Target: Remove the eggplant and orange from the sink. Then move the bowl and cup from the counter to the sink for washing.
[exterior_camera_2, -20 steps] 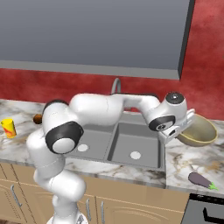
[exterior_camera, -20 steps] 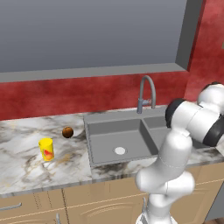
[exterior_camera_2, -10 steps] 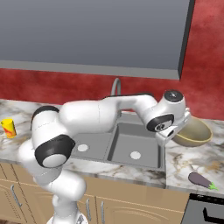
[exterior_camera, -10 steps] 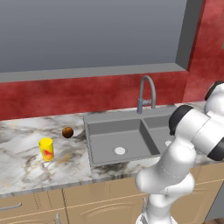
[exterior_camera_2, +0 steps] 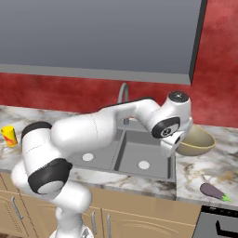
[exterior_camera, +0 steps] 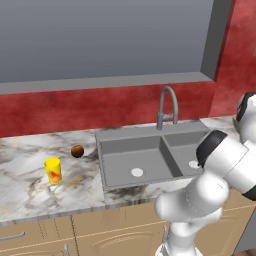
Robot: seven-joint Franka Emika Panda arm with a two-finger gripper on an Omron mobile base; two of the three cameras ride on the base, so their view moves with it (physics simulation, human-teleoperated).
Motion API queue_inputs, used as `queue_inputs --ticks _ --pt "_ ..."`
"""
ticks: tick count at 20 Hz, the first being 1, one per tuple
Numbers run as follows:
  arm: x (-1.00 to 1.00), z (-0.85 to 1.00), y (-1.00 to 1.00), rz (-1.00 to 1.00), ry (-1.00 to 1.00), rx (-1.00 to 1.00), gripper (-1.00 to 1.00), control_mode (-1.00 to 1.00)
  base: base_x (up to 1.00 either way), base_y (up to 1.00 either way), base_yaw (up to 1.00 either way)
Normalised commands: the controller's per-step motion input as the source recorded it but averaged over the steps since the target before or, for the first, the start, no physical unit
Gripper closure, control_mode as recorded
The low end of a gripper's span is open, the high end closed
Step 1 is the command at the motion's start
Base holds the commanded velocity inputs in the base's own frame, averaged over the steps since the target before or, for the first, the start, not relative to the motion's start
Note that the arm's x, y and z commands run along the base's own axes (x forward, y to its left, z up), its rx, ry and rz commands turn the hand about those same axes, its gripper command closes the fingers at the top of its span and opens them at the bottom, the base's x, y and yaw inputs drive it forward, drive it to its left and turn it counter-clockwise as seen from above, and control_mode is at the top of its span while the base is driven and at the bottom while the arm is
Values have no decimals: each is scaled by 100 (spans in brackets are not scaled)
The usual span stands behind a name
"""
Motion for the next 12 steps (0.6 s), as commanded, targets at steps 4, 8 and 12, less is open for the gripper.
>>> queue_inputs --ticks 4,8,12 --pt "-23 13 23 13 8 0 100 -100 0 0 0" --pt "-25 14 22 12 5 0 100 -100 0 0 0" --pt "-21 18 28 14 2 0 100 -100 0 0 0"
